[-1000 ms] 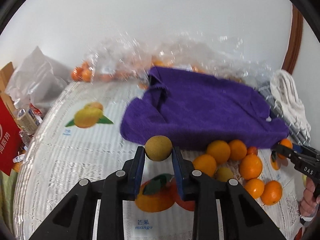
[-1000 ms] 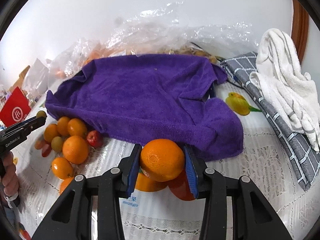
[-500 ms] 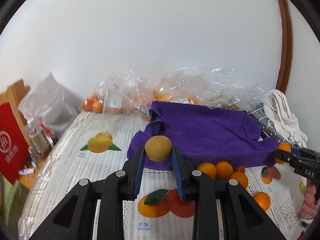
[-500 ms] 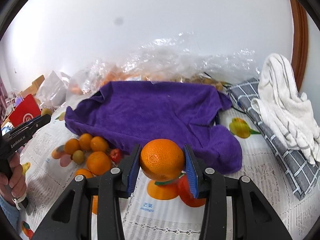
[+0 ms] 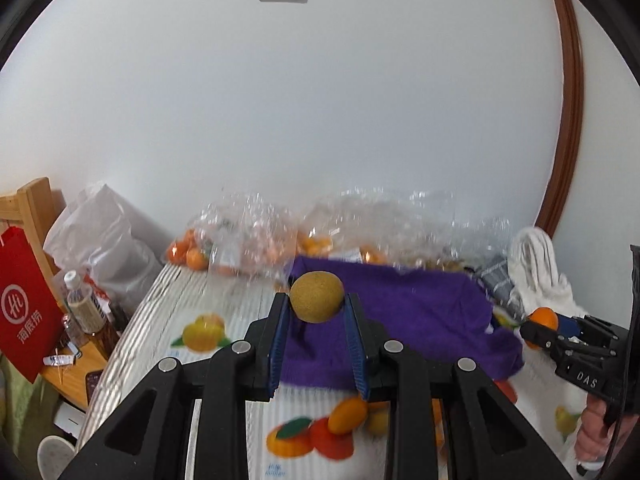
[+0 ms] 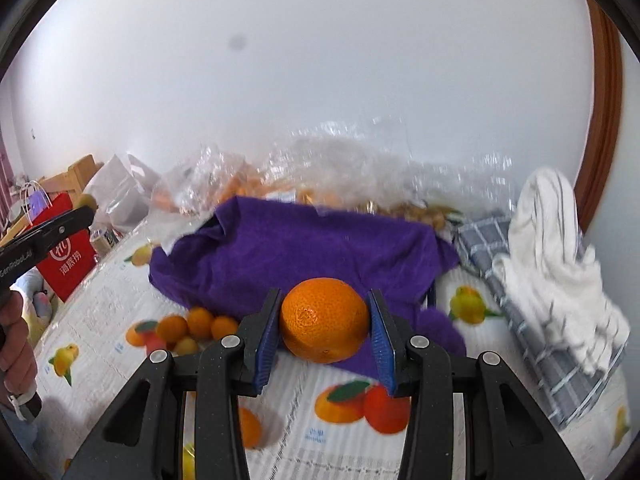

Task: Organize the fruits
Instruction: 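Lift and carry both held fruits over the purple towel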

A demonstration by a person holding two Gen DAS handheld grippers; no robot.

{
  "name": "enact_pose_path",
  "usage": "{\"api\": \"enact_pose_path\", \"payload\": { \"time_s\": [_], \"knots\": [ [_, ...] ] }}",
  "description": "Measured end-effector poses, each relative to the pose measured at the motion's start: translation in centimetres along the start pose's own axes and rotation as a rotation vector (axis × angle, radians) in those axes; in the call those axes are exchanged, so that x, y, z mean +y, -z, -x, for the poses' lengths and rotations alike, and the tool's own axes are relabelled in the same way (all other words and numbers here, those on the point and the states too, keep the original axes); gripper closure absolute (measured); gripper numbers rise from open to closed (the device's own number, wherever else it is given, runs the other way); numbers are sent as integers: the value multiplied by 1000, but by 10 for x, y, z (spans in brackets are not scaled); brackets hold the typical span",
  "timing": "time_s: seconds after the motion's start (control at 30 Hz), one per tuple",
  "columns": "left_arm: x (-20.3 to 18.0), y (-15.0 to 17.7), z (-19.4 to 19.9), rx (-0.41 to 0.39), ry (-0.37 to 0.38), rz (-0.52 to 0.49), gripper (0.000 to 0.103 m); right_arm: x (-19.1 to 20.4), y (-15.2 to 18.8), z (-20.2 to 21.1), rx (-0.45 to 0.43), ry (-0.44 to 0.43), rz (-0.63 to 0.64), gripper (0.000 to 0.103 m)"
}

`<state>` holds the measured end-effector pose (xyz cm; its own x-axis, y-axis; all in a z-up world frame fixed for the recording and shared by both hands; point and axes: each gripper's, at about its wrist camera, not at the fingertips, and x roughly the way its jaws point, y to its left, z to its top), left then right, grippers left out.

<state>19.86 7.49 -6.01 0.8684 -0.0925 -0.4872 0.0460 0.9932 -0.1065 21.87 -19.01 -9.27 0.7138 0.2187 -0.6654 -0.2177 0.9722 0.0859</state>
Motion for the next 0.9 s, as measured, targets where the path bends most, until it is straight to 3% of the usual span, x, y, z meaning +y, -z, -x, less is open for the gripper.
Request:
{"api": "enact_pose_path", "payload": {
  "time_s": [0.2,0.43,0.63,0.9],
  "knots": [
    [-11,-39,-22,42,-14,-25,77,2,-51,-7,-22,3,-5,61],
    [-17,-56,-72,101,-29,-19,77,-3,-86,-55,-12,-14,-23,61],
    [-15,-46,-133,161,-56,26,77,-20,-81,-110,44,2,-69,61],
    [-20,-15,-187,289,-54,-23,77,-46,-57,-160,164,62,-73,61]
  ]
}}
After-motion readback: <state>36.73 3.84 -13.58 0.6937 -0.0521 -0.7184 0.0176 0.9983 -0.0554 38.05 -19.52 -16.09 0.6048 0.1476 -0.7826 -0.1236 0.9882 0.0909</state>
